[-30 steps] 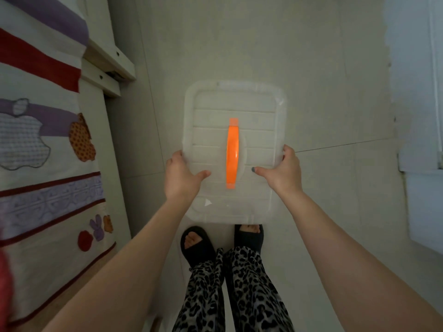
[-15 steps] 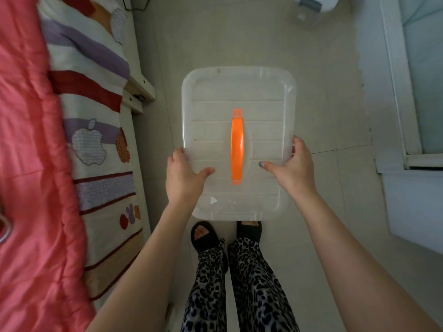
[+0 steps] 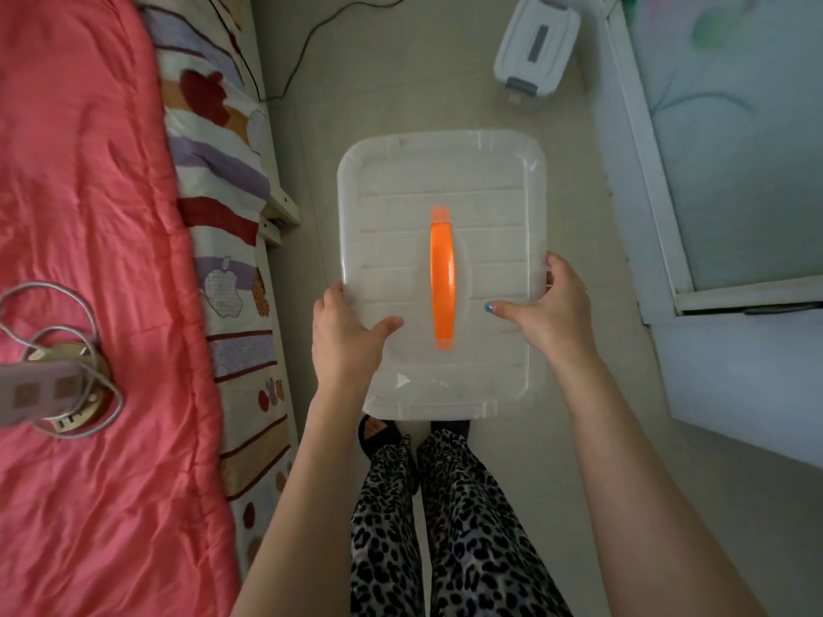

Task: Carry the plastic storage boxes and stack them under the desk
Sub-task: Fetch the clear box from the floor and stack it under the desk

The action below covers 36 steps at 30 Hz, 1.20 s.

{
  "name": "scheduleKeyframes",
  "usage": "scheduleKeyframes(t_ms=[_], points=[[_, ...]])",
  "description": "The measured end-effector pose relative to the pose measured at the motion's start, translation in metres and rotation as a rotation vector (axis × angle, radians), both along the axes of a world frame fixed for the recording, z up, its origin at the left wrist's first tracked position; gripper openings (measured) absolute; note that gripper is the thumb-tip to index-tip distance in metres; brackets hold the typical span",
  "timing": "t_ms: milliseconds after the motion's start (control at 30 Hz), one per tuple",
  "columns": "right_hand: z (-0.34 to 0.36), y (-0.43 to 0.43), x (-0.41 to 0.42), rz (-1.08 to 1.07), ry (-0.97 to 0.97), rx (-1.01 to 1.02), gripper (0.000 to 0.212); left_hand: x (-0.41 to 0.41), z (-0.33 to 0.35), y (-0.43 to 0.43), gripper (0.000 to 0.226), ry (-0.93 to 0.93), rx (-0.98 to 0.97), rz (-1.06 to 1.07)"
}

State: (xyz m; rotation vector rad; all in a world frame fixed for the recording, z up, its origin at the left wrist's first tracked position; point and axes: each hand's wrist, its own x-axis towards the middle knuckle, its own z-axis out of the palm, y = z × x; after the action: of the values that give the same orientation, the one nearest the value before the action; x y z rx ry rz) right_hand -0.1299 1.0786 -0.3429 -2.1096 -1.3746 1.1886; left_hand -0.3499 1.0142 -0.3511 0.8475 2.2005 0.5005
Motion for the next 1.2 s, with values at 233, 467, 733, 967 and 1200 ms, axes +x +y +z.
scheduleKeyframes(t_ms=[233, 467, 733, 967, 1200], points=[[0.074, -0.003, 0.004, 0.009, 0.010, 0.042, 0.084, 0.006, 0.075, -0.006, 0.087, -0.023, 0.068, 0.011], [0.144, -0.009, 0.004, 0.017, 0.042, 0.106, 0.094, 0.011, 0.147, -0.019, 0.086, -0.028, 0.176, 0.076], [0.221, -0.022, 0.007, 0.074, 0.051, 0.185, 0.075, 0.010, 0.217, -0.039, 0.079, -0.063, 0.288, 0.063], [0.262, -0.038, 0.012, 0.099, 0.070, 0.247, 0.066, 0.004, 0.265, -0.052, 0.075, -0.028, 0.362, 0.022], [0.306, -0.035, 0.006, 0.120, 0.128, 0.296, 0.055, -0.009, 0.308, -0.046, 0.073, -0.060, 0.449, -0.021]])
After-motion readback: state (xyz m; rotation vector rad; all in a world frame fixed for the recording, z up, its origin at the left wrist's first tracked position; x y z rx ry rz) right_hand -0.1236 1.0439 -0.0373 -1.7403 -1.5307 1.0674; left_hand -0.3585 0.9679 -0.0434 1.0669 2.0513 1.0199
